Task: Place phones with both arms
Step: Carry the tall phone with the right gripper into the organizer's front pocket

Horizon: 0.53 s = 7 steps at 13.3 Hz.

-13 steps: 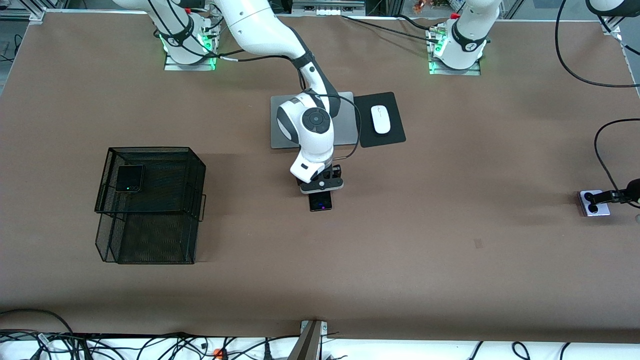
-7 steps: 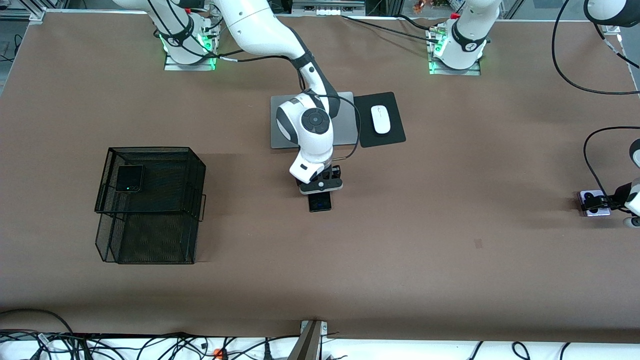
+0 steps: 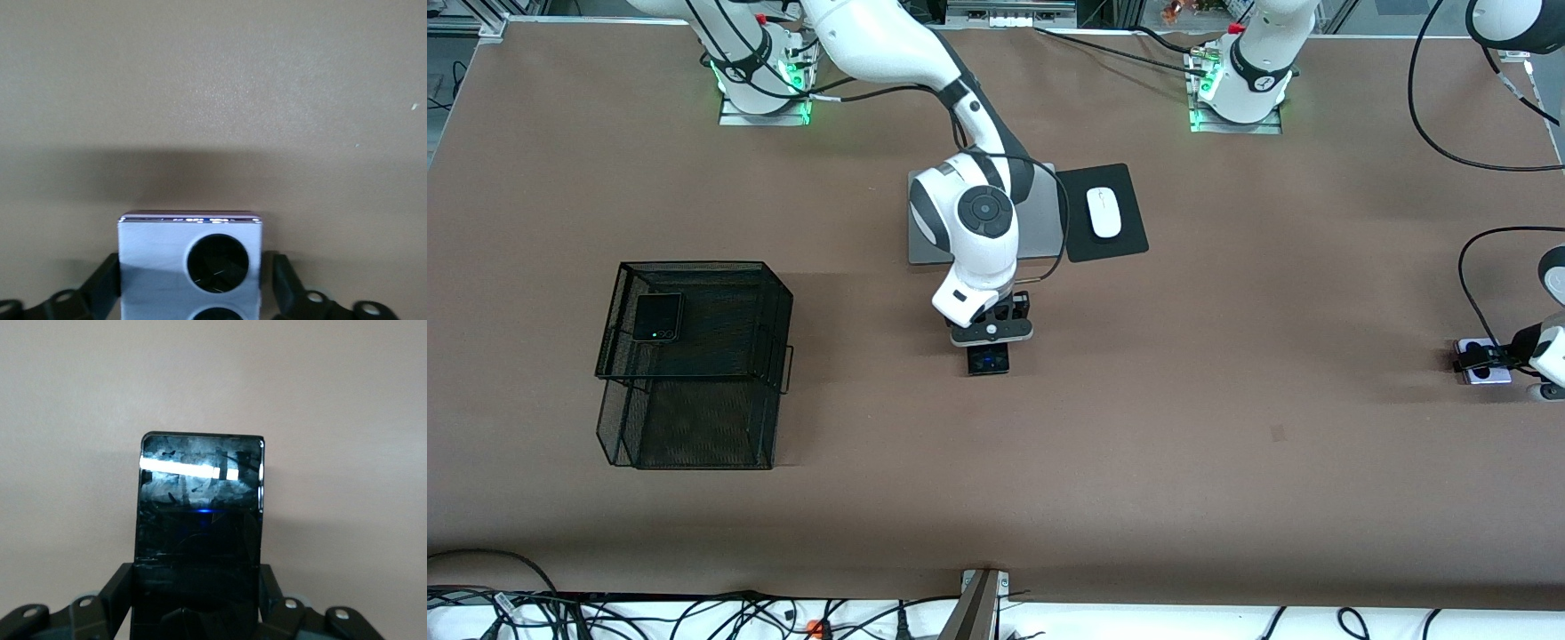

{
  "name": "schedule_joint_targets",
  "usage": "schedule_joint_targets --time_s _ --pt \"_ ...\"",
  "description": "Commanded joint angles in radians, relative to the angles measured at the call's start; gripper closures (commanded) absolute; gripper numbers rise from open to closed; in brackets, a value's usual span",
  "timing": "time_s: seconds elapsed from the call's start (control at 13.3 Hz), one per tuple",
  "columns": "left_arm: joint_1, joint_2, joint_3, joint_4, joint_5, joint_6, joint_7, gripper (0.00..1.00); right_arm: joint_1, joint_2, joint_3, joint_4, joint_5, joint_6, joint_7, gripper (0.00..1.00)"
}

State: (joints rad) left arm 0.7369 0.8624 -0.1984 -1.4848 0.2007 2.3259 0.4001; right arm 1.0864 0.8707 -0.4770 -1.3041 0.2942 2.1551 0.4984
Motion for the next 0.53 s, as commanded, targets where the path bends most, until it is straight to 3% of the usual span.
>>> schedule_joint_targets --time_s 0.0,0.15,0.3,0.45 --pt "0.012 -0.006 -0.006 -0.012 -0.012 0.015 0.071 0.47 -0.013 -0.102 -0.037 0.034 -0.003 -0.159 -0.017 0.76" --pt "0.010 -0.006 -0.006 -0.012 -0.012 0.012 0.077 0.60 -0.008 -0.165 -0.081 0.022 -0.010 -0.242 -0.052 0.76" --pt "0.007 -0.023 -0.006 -0.011 -0.012 0.003 0.074 0.63 -0.008 -0.244 -0.167 -0.015 -0.010 -0.381 -0.144 0.76" --pt "-0.004 -0.061 -0.019 0.001 -0.012 -0.089 0.069 0.63 -0.005 -0.355 -0.251 -0.151 -0.013 -0.394 -0.252 0.76"
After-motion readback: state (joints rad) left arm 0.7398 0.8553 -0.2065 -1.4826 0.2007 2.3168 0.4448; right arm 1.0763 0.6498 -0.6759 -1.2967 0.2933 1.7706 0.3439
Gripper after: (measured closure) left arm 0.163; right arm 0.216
